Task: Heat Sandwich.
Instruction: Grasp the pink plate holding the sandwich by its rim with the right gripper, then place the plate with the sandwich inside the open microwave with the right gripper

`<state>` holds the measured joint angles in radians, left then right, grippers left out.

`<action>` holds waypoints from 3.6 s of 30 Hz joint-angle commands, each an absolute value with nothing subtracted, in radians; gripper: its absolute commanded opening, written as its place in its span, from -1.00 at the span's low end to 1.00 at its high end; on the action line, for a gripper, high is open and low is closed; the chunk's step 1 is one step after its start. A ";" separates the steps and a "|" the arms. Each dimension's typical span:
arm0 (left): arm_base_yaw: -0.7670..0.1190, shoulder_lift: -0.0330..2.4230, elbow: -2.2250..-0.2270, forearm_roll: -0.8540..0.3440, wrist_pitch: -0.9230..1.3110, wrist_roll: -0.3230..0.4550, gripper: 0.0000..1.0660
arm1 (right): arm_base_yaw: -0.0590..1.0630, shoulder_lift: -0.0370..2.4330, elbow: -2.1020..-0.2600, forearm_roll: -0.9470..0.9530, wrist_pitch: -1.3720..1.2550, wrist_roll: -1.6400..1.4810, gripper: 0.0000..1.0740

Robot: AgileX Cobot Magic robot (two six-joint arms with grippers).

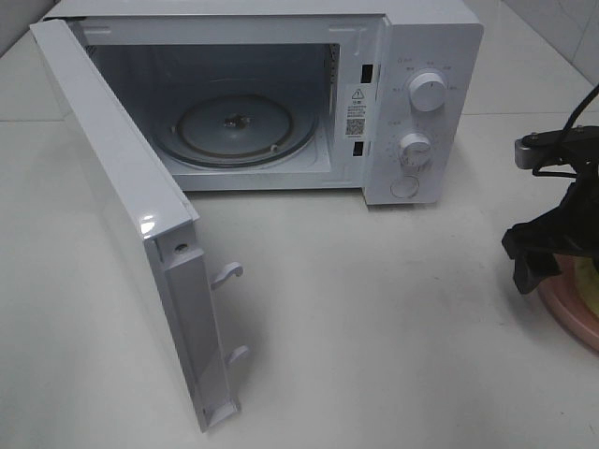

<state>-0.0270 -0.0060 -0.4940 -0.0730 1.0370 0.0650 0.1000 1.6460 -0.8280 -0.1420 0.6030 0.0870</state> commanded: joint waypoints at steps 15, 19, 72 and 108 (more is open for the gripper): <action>-0.024 -0.031 -0.494 -0.074 1.028 0.066 0.90 | 0.094 1.773 -0.836 -0.183 0.514 0.130 0.53; -0.024 -0.031 -0.494 -0.074 1.028 0.066 0.90 | 0.094 1.796 -0.836 -0.183 0.511 0.130 0.53; -0.024 -0.031 -0.494 -0.074 1.028 0.066 0.90 | 0.122 1.786 -0.855 -0.320 0.622 0.230 -0.99; -0.024 -0.031 -0.494 -0.074 1.028 0.066 0.90 | 0.295 1.547 -0.850 -0.387 0.904 0.269 -0.99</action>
